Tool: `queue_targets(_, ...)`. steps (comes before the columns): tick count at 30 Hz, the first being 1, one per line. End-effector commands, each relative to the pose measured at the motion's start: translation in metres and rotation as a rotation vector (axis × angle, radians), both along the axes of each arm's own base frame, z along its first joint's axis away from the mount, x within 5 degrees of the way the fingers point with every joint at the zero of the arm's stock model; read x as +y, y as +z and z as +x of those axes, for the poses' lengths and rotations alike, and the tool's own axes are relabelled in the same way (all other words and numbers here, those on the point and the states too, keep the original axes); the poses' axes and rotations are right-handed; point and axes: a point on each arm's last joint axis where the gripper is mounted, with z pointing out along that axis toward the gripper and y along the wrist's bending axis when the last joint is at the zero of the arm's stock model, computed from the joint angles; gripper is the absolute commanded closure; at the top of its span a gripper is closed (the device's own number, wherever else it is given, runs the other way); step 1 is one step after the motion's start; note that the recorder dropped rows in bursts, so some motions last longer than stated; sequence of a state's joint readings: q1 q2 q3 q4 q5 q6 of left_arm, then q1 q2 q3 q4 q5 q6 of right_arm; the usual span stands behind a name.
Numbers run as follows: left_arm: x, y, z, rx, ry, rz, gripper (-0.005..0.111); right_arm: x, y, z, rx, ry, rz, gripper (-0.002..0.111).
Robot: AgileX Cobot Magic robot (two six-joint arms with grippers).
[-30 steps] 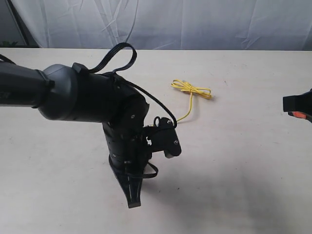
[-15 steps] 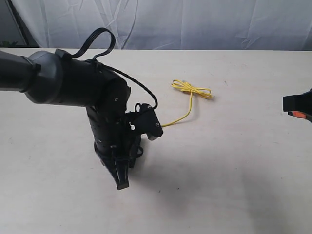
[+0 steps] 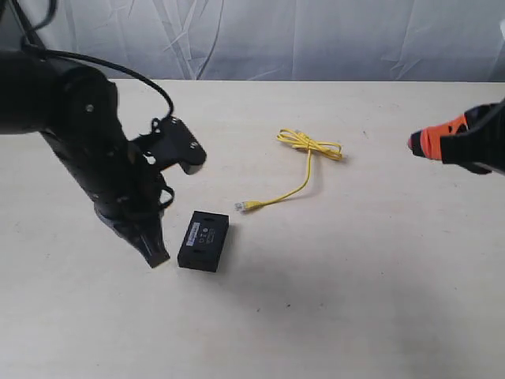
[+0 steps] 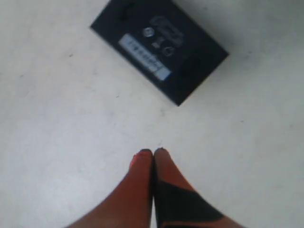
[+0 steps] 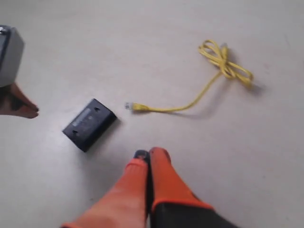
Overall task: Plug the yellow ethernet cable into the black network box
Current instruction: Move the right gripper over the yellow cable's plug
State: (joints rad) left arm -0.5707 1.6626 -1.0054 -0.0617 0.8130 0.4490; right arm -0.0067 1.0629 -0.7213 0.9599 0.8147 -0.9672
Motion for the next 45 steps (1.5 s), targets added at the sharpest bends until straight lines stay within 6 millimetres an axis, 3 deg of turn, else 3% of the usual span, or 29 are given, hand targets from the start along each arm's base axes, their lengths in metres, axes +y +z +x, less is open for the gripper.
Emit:
queue_targets(1, 0.033, 0.001, 0.013, -0.002, 0.203, -0.099, 0.107, 0.007, 0.024, 0.025, 0.004, 0.127, 0.038, 0.109)
queue_targets(4, 0.048, -0.005, 0.020, -0.013, 0.300, -0.166, 0.107, 0.023, 0.024, 0.049, 0.027, 0.257, -0.088, 0.109)
queue_targets(10, 0.045, -0.004, 0.022, -0.008, 0.335, -0.245, 0.107, 0.058, 0.011, 0.084, 0.090, 0.390, -0.371, 0.109)
queue_targets(18, 0.043, -0.004, 0.022, 0.012, 0.351, -0.273, 0.107, 0.108, -0.011, 0.123, 0.051, 0.624, -0.463, 0.109)
queue_targets(21, 0.040, -0.003, 0.023, 0.006, 0.373, -0.309, 0.107, 0.123, -0.028, 0.131, 0.046, 0.743, -0.502, 0.109)
queue_targets(29, 0.039, 0.000, 0.030, -0.073, 0.383, -0.344, 0.107, 0.150, -0.058, 0.154, 0.124, 0.822, -0.553, 0.109)
queue_targets(36, 0.038, 0.001, 0.032, -0.099, 0.339, -0.354, 0.107, 0.168, -0.087, 0.154, 0.105, 0.923, -0.657, 0.108)
queue_targets(38, 0.038, 0.001, 0.032, -0.103, 0.340, -0.355, 0.107, 0.171, -0.095, 0.156, 0.096, 0.928, -0.677, 0.102)
queue_targets(43, 0.038, 0.001, 0.032, -0.105, 0.342, -0.357, 0.107, 0.175, -0.113, 0.160, 0.088, 0.985, -0.691, 0.067)
queue_targets(45, 0.038, 0.001, 0.032, -0.106, 0.337, -0.356, 0.107, 0.176, -0.117, 0.161, 0.067, 1.006, -0.691, 0.063)
